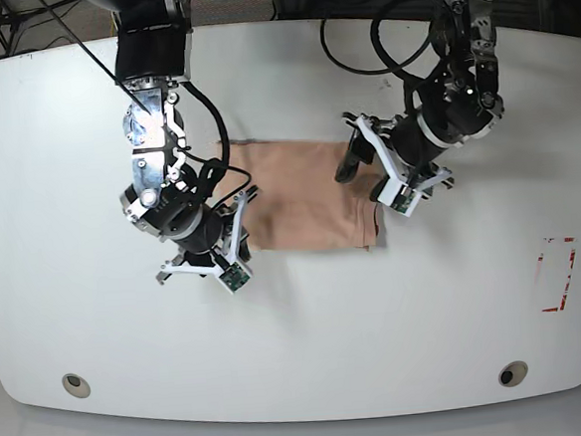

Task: Fold the T-shirt properly
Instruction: 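Grasp the folded bundle edges with both grippers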

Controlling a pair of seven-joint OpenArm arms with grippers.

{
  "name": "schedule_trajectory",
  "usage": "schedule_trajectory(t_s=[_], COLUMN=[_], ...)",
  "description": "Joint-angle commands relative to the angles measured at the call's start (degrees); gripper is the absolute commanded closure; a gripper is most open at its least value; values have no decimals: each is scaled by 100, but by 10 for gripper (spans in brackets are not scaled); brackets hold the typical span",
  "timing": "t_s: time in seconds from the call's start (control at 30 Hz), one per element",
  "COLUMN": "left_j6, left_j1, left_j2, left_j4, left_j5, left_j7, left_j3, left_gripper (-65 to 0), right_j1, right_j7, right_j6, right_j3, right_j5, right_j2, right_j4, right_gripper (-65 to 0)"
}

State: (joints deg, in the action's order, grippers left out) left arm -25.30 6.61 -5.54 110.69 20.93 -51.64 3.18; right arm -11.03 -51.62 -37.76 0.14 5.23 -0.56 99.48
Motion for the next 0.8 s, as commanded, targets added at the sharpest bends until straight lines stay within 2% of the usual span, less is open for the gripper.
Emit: schedule_trajectory(t_s=[0.0,0.13,0.57,0.77], left_j6=[2,20,20,20], left_j1=[-94,-164,-428,-850], left_j2=[154,356,383,312], left_j4=[100,29,-1105,-2080], left_j5=[30,21,21,21], left_j7=[87,87,78,78], left_j3=[214,337,328,311], left_gripper=[-251,-193,-190,-190], right_j1=[-159,-168,-124,149], right_j7=[137,375,2001,2256], right_j6=[-211,-224,-202,-202], right_j3=[87,87,122,254], right_j5=[-71,-123,-97,-115], right_j2=[-37,-195,-195,-256], right_j4=[-133,-449,-2146,-2199], right_gripper=[-84,-82,-81,-79])
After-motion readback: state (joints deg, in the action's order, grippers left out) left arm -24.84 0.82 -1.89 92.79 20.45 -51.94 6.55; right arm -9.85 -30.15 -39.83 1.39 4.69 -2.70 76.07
